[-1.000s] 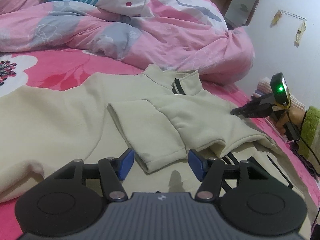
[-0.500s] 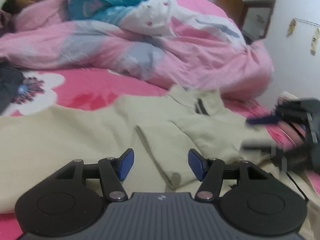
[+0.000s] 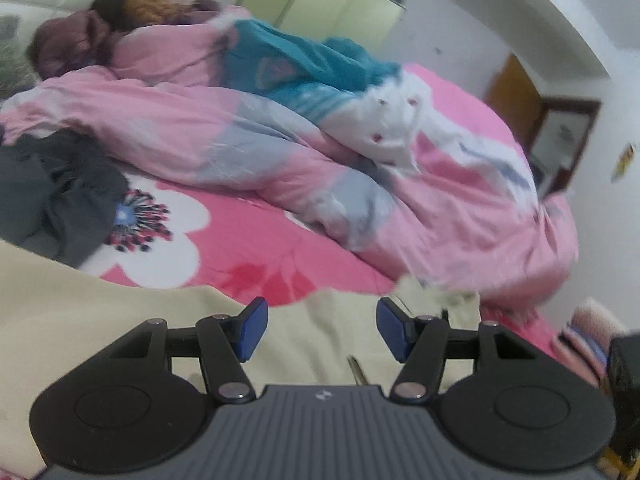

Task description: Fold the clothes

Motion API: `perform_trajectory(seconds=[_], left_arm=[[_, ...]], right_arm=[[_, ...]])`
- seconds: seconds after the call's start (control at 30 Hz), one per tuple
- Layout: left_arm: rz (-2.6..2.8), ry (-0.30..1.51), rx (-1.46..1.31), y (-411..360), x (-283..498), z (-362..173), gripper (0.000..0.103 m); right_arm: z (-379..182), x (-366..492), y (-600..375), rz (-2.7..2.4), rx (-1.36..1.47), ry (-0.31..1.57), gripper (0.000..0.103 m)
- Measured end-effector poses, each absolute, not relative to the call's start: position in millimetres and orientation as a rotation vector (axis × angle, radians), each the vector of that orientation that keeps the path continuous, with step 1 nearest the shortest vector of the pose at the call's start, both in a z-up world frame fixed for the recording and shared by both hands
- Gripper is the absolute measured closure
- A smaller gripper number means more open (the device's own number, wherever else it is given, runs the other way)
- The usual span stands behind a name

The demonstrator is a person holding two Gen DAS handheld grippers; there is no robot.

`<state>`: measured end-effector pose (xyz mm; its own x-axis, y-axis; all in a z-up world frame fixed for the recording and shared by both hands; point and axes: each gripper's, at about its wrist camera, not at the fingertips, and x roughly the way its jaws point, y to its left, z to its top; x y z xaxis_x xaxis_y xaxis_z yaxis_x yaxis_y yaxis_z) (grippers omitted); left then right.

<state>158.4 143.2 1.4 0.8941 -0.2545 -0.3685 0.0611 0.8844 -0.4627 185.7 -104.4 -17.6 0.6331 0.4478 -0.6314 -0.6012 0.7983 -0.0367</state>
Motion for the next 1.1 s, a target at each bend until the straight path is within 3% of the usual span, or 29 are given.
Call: perform_trajectory(seconds=[0.2, 0.37, 0.5, 0.8, 0.87, 0.93, 1.1], left_arm=[[-0.172, 0.421, -0.487, 155, 159, 4, 0.042], [-0.199, 0.438, -0.439, 145, 158, 2, 0.042], [-0.27, 0.434, -0.371, 127, 154, 3, 0.042], [-0.556, 0.567, -0.159, 34, 169, -25, 0.042], [-0.535, 0.649, -0.184, 30, 181, -43, 0.044], [-0.522, 0.697, -0.223, 33, 189, -54, 0.053], [-0.525, 0.7, -0.3, 46, 193, -62, 0.054]], right_arm=[[15, 159, -100, 0.524, -0.079, 0.476, 0.095], [-19, 155, -59, 0.574, -0.257, 0.616, 0.084], [3, 135, -88, 0.56, -0.158, 0.568, 0.075], [24, 63, -236, 0.191, 0.023, 0.525, 0.075], [24, 67, -258, 0.126, 0.038, 0.514, 0.075], [23, 81, -275, 0.089, 0.028, 0.497, 0.076], [-8, 124, -311, 0.05, 0.021, 0.555, 0.077]])
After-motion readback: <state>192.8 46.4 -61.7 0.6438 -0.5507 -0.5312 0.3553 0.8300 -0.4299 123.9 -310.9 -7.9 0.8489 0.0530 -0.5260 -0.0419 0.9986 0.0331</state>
